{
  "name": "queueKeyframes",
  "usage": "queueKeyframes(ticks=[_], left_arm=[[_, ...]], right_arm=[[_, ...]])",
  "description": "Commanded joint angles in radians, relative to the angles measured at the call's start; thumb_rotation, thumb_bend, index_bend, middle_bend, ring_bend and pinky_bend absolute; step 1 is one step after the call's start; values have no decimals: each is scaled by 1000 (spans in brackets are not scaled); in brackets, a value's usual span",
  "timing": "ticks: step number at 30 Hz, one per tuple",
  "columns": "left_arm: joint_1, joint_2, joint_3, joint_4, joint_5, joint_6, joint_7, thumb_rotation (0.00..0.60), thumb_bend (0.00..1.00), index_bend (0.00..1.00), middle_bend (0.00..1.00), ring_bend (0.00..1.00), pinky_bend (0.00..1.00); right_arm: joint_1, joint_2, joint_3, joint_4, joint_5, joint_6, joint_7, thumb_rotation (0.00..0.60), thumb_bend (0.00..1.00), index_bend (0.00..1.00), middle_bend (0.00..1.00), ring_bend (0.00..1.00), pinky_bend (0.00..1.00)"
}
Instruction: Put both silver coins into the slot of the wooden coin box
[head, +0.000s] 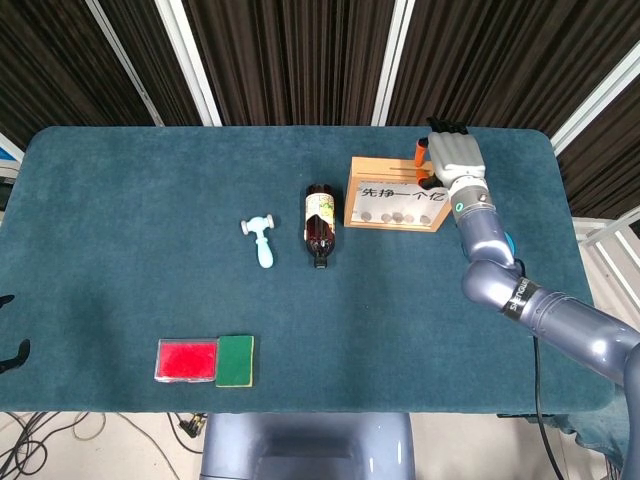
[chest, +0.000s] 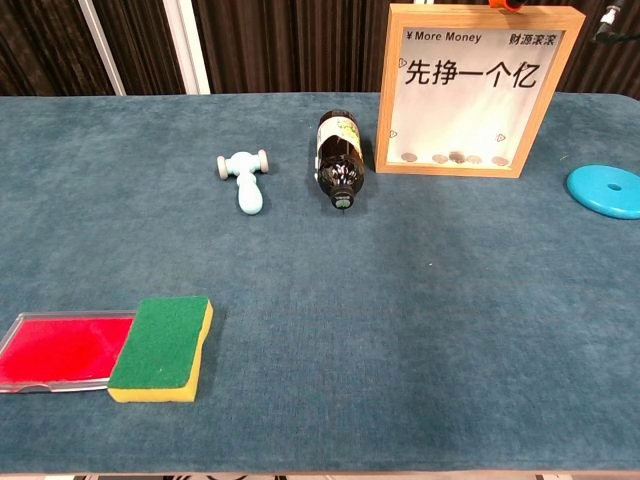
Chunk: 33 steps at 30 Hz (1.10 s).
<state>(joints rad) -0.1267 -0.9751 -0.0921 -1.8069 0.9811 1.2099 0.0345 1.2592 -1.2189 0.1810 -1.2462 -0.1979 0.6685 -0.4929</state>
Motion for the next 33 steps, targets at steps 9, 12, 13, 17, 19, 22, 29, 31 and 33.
queueKeyframes(ticks=[9,12,13,17,19,22,29,31,33], left_arm=[[-1,0,2,0,-2,-2,4,600,399,148,0,0,28],[-2,0,2,0,-2,-2,6,600,398,148,0,0,29],[-2,0,2,0,-2,-1,7,600,398,148,0,0,29],[-2,-1,3,-1,-2,0,12,600,399,148,0,0,30],[-2,-2,4,-1,0,2,15,600,399,149,0,0,30],[-3,-3,5,1,2,3,18,600,399,150,0,0,30],[-2,-7,6,8,18,13,20,600,399,151,0,0,14],[-2,-8,6,9,23,14,19,600,399,145,0,0,8],[-1,-7,7,10,34,19,18,600,399,130,0,0,2]], right_arm=[[-73,21,54,-78,-203,166,109,600,535,386,47,0,0],[-145,58,56,-173,-330,262,173,600,535,354,47,0,0],[-173,75,54,-214,-372,293,196,600,535,353,47,0,0],[-307,164,13,-404,-555,439,256,600,535,339,47,0,0],[-375,196,-22,-478,-634,520,258,600,535,329,47,0,0],[-463,214,-78,-545,-729,623,240,600,535,322,47,0,0],[-652,151,-203,-577,-914,845,145,600,517,246,47,0,0],[-705,121,-228,-566,-948,891,140,600,505,219,47,0,0],[-746,100,-246,-548,-967,921,136,600,491,195,47,0,0]])
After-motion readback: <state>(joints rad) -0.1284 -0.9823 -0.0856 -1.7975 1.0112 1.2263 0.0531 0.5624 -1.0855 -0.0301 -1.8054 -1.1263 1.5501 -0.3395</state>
